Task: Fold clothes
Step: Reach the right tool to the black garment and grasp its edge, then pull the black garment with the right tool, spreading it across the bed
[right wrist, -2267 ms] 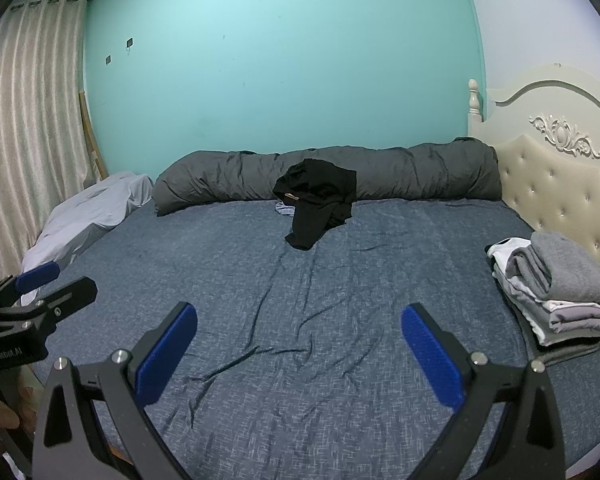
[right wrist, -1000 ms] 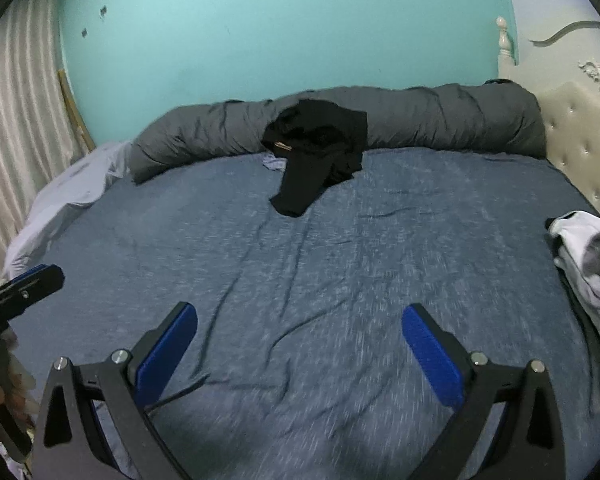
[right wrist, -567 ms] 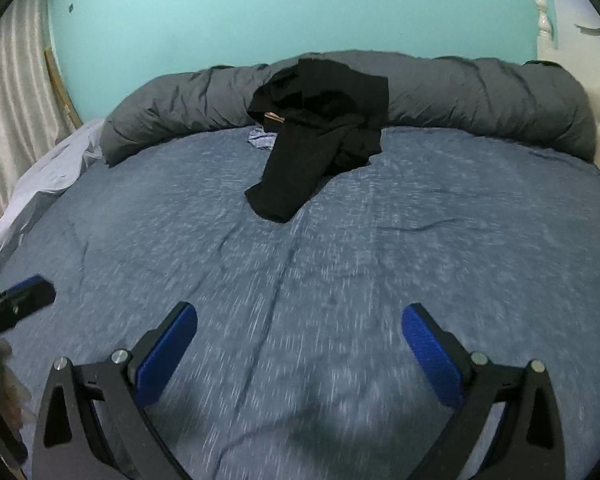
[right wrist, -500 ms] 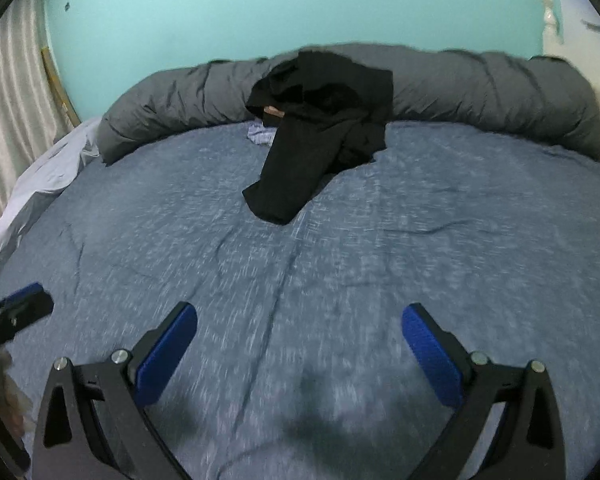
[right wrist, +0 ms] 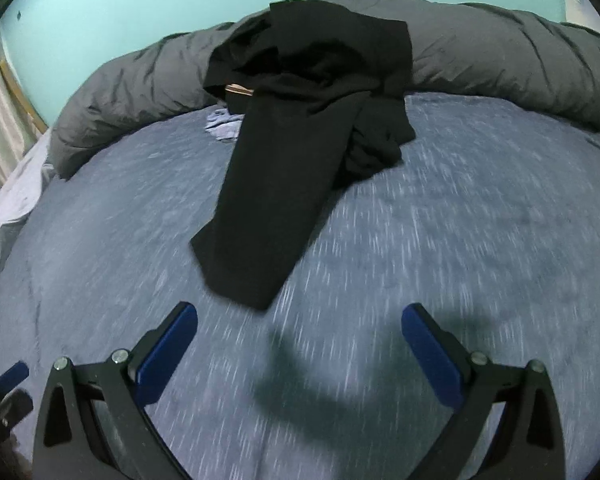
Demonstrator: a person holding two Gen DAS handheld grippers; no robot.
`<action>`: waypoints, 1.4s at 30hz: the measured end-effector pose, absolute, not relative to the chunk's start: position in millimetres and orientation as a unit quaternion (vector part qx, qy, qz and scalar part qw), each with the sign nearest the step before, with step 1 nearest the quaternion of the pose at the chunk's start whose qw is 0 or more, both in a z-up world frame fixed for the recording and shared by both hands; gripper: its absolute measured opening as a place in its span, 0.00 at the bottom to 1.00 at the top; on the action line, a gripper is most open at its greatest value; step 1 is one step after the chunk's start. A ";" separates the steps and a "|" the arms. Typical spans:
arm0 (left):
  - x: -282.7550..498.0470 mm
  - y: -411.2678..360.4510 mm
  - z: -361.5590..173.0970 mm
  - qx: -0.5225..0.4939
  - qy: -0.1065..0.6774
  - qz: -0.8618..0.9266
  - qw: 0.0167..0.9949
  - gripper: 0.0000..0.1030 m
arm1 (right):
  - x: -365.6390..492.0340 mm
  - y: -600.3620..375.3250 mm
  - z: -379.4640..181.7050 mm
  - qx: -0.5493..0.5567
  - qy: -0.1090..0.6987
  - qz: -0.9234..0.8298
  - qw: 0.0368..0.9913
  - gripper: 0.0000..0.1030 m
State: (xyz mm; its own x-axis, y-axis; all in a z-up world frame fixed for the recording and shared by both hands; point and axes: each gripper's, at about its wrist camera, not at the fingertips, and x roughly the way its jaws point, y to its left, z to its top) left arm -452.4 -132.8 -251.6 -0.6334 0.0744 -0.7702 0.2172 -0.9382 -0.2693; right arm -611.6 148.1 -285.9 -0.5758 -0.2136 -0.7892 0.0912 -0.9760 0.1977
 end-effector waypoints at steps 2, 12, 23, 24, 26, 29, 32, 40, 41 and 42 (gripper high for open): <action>-465.2 -137.5 -259.6 0.433 0.175 -0.883 0.042 1.00 | -631.4 145.2 -292.2 0.457 -0.062 -0.883 0.087 0.95; -486.2 -156.4 -288.7 0.445 0.189 -0.875 0.039 1.00 | -697.5 135.8 -325.5 0.475 -0.075 -0.872 0.089 0.57; -463.8 -165.2 -297.1 0.443 0.190 -0.875 0.038 1.00 | -672.2 118.3 -298.2 0.416 -0.043 -0.898 0.139 0.04; -460.9 -165.2 -295.2 0.442 0.189 -0.876 0.038 1.00 | -665.2 117.7 -293.4 0.411 -0.043 -0.898 0.149 0.03; -451.9 -165.4 -289.4 0.436 0.188 -0.879 0.038 1.00 | -648.1 112.3 -284.3 0.405 -0.034 -0.898 0.171 0.03; -438.6 -166.2 -280.2 0.426 0.190 -0.883 0.040 1.00 | -613.6 103.7 -273.1 0.400 -0.028 -0.894 0.201 0.03; -415.9 -166.1 -269.1 0.415 0.191 -0.889 0.041 1.00 | -572.5 97.1 -265.2 0.392 -0.044 -0.890 0.230 0.03; -341.9 -161.0 -251.3 0.388 0.189 -0.901 0.040 1.00 | -447.5 87.2 -261.6 0.391 -0.045 -0.873 0.288 0.03; -332.1 -159.9 -250.9 0.386 0.188 -0.902 0.041 1.00 | -431.7 85.0 -260.6 0.391 -0.040 -0.871 0.295 0.03; -322.2 -158.9 -250.5 0.384 0.188 -0.903 0.040 1.00 | -418.5 84.2 -259.3 0.390 -0.038 -0.869 0.303 0.03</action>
